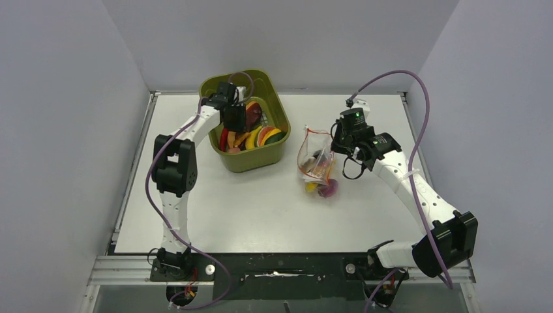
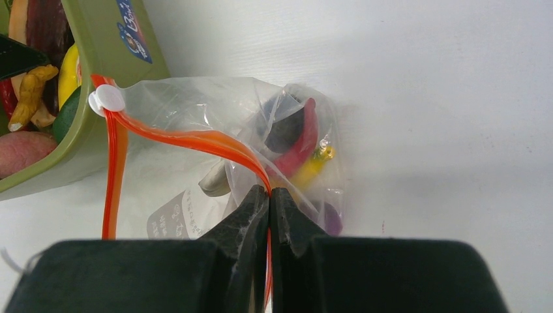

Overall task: Place the food in the zip-top bag and seal the zipper
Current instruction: Pick up the fake vegetable from the bin.

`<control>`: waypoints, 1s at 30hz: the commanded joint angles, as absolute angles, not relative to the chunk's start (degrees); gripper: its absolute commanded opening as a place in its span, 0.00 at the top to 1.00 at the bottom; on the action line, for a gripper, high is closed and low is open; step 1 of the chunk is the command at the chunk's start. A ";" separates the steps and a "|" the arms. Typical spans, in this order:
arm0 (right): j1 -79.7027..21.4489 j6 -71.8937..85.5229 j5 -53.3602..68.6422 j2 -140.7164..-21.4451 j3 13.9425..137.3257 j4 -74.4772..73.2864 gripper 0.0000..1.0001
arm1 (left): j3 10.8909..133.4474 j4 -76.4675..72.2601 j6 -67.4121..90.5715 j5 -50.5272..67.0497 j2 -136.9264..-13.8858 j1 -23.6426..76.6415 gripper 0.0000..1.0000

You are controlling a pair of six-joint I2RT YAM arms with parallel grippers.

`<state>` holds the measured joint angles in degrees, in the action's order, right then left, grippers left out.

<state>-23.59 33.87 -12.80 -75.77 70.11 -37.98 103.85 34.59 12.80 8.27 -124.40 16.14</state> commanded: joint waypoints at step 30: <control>-23.40 35.04 -12.48 -76.48 75.24 -39.13 1.00 | 112.76 37.39 11.02 2.02 -116.13 17.79 1.00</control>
